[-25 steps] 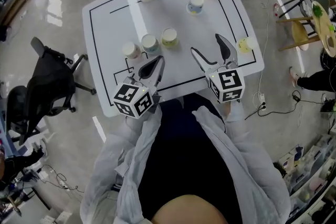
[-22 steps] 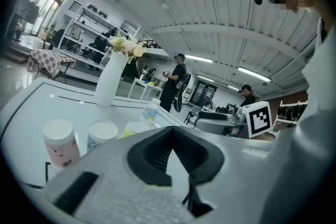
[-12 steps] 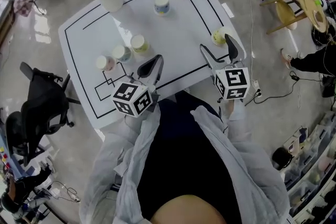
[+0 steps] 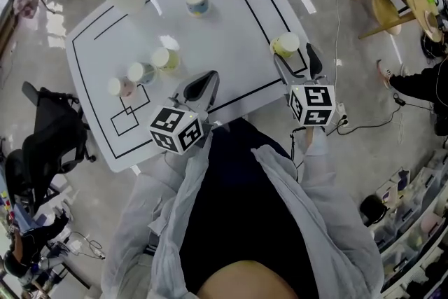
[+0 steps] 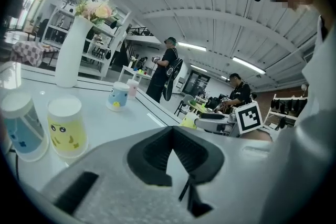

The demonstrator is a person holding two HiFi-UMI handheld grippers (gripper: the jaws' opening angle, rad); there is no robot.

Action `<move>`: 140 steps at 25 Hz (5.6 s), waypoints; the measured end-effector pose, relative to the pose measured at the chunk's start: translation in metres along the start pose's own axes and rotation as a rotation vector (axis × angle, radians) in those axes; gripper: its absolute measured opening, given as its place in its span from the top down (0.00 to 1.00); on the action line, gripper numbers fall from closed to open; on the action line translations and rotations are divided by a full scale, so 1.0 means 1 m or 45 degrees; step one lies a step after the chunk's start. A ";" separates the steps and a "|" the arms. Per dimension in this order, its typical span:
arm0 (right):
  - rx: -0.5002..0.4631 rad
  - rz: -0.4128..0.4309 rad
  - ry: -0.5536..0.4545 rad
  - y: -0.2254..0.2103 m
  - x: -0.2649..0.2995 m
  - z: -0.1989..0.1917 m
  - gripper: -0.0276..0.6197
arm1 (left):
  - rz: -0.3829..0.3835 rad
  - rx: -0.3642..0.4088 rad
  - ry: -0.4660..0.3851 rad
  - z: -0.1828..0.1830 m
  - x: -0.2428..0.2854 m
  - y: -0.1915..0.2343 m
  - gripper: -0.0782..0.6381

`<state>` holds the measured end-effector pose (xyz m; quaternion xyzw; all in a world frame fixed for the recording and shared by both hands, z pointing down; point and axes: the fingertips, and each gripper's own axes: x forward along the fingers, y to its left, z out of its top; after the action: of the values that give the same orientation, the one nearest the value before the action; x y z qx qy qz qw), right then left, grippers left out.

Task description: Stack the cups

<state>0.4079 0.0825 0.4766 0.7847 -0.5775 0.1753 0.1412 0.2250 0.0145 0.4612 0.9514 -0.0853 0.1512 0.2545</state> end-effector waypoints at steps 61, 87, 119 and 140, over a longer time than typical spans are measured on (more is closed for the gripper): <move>-0.381 0.715 -0.077 0.290 0.035 0.145 0.55 | 0.543 -0.146 -0.316 0.017 -0.219 0.115 0.90; -0.514 1.004 -0.015 0.450 0.073 0.129 0.54 | 0.785 -0.266 -0.385 -0.011 -0.315 0.175 0.90; -0.453 1.034 -0.062 0.464 0.078 0.120 0.34 | 0.777 -0.319 -0.376 -0.022 -0.311 0.177 0.90; -0.306 0.676 -0.119 0.381 0.044 0.118 0.30 | 0.358 -0.142 -0.219 -0.010 -0.257 0.153 0.90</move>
<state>0.0688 -0.1173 0.3969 0.5910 -0.7852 0.1003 0.1554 -0.0554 -0.0896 0.4548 0.9239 -0.2473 0.0984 0.2749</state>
